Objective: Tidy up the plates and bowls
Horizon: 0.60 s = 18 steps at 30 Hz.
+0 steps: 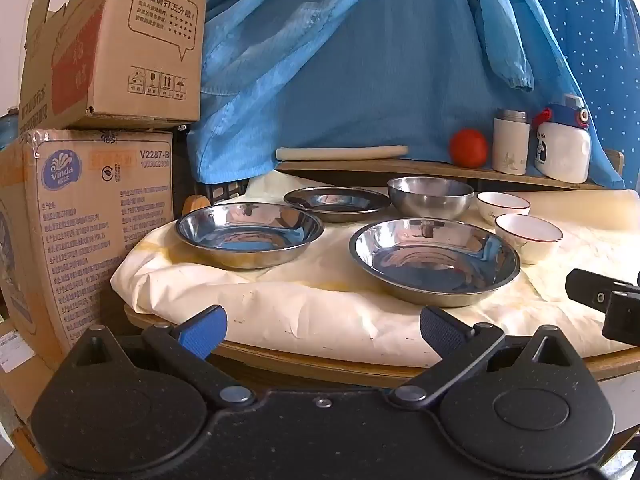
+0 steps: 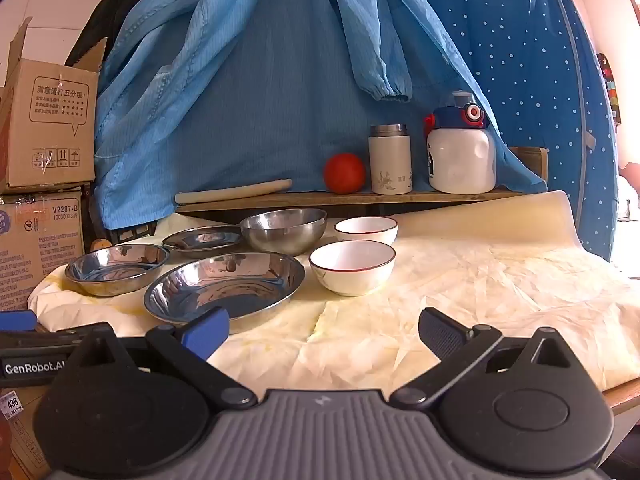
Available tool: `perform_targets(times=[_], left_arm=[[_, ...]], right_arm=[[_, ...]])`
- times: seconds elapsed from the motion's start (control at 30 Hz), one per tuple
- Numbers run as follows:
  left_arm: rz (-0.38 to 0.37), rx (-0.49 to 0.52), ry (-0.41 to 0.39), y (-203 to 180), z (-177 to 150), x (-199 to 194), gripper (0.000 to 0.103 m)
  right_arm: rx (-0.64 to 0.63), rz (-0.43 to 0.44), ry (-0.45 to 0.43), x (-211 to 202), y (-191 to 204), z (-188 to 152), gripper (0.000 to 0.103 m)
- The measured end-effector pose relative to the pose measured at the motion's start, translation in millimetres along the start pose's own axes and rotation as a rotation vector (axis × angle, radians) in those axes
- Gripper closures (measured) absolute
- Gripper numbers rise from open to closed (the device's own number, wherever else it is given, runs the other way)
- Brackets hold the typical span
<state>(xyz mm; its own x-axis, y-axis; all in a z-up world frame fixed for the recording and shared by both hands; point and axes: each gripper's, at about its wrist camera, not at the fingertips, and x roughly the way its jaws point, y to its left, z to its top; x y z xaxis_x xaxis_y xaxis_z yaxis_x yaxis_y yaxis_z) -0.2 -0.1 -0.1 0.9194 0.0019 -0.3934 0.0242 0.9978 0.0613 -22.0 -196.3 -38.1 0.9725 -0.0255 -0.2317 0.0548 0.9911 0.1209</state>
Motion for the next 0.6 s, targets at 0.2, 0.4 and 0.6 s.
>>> perform_targets(times=[0.2, 0.4, 0.6], left_arm=[[0.006, 0.000, 0.004, -0.6, 0.2, 0.1, 0.001], [0.004, -0.001, 0.009, -5.5, 2.8, 2.1, 0.001], [-0.001, -0.001, 0.003, -5.2, 1.5, -1.1, 0.001]], right_arm=[[0.001, 0.000, -0.001, 0.0, -0.1, -0.6, 0.000], [0.002, 0.004, 0.002, -0.1, 0.0, -0.6, 0.000], [0.002, 0.003, 0.002, 0.2, 0.1, -1.2, 0.000]])
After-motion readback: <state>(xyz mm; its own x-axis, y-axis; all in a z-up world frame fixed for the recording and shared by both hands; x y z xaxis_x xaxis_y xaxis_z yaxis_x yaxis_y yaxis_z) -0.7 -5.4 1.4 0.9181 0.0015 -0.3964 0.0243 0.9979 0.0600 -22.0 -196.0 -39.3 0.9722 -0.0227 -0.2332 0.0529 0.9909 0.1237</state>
